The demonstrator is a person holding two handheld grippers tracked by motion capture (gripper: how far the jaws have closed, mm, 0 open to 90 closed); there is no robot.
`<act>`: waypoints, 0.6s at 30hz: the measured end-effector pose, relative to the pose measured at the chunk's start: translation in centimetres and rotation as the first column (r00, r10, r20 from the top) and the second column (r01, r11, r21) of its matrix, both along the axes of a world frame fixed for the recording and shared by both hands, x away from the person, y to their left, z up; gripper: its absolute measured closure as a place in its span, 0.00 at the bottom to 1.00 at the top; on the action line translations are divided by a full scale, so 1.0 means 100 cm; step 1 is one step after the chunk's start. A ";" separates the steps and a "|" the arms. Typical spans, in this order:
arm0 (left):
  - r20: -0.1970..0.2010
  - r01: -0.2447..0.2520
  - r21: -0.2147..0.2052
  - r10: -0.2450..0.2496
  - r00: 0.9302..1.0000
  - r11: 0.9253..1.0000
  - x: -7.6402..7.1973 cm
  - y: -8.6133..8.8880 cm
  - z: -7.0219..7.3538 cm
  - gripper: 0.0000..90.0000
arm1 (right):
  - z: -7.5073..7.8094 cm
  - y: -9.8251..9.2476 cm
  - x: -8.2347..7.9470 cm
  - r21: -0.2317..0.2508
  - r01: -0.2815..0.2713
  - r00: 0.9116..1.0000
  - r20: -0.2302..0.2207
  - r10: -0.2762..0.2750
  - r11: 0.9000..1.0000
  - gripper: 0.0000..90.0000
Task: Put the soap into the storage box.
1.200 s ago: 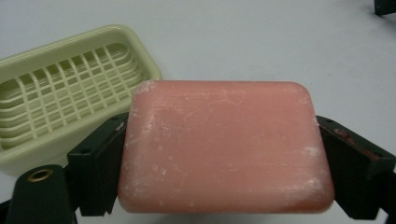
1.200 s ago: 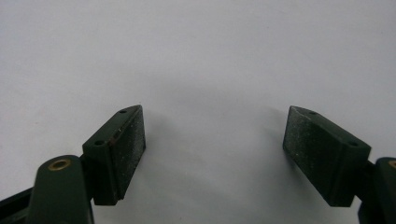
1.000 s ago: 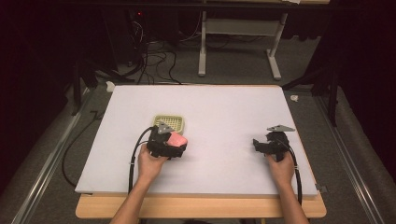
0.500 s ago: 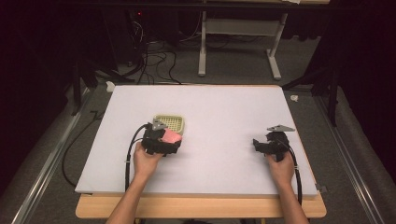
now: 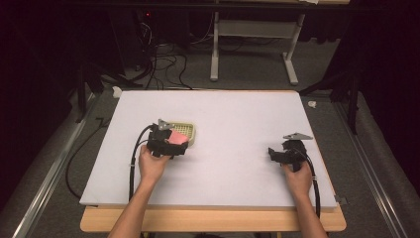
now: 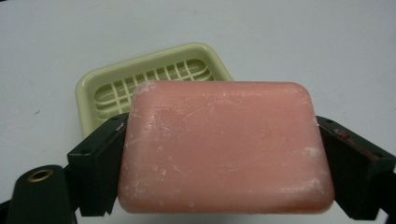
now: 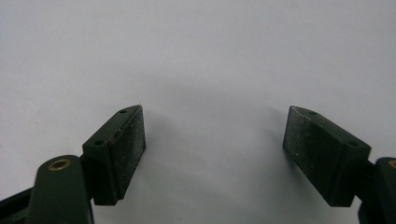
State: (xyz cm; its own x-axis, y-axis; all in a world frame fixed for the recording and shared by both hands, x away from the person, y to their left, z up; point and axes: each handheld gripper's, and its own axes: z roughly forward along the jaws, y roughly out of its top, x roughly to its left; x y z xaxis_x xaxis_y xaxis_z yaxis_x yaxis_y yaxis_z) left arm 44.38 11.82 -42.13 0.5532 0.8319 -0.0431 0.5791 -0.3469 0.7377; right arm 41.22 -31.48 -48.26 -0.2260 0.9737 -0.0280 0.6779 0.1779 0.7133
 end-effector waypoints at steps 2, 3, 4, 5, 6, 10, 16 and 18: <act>-0.008 -0.005 0.006 0.005 1.000 1.000 0.003 0.000 0.000 0.16 | 0.000 0.000 0.000 -0.002 -0.001 1.000 0.001 0.001 1.000 0.24; -0.009 -0.007 0.010 0.008 1.000 1.000 0.004 -0.001 0.000 0.16 | 0.000 0.000 0.000 -0.001 -0.001 1.000 0.001 0.001 1.000 0.24; -0.012 -0.010 0.011 0.010 1.000 1.000 0.006 -0.001 0.000 0.16 | 0.000 0.000 0.000 -0.001 -0.001 1.000 0.001 0.001 1.000 0.24; -0.014 -0.013 0.013 0.013 1.000 1.000 0.007 -0.001 0.000 0.16 | 0.000 0.000 0.000 -0.001 -0.001 1.000 0.001 0.001 1.000 0.24; -0.018 -0.015 0.014 0.016 1.000 1.000 0.009 -0.002 0.000 0.16 | 0.000 0.000 0.000 -0.001 -0.001 1.000 0.001 0.001 1.000 0.24; -0.029 -0.034 0.000 0.034 0.999 0.999 0.017 -0.002 0.000 0.16 | 0.000 0.000 0.000 -0.001 -0.001 1.000 0.001 0.001 1.000 0.24; -0.069 -0.079 -0.004 0.079 0.994 0.997 0.030 -0.002 -0.005 0.16 | 0.000 0.000 0.000 0.001 0.001 1.000 0.000 -0.001 1.000 0.24; -0.072 -0.084 -0.004 0.084 0.994 0.996 0.033 -0.003 -0.006 0.16 | 0.000 0.000 0.000 0.001 0.000 1.000 0.000 0.000 1.000 0.24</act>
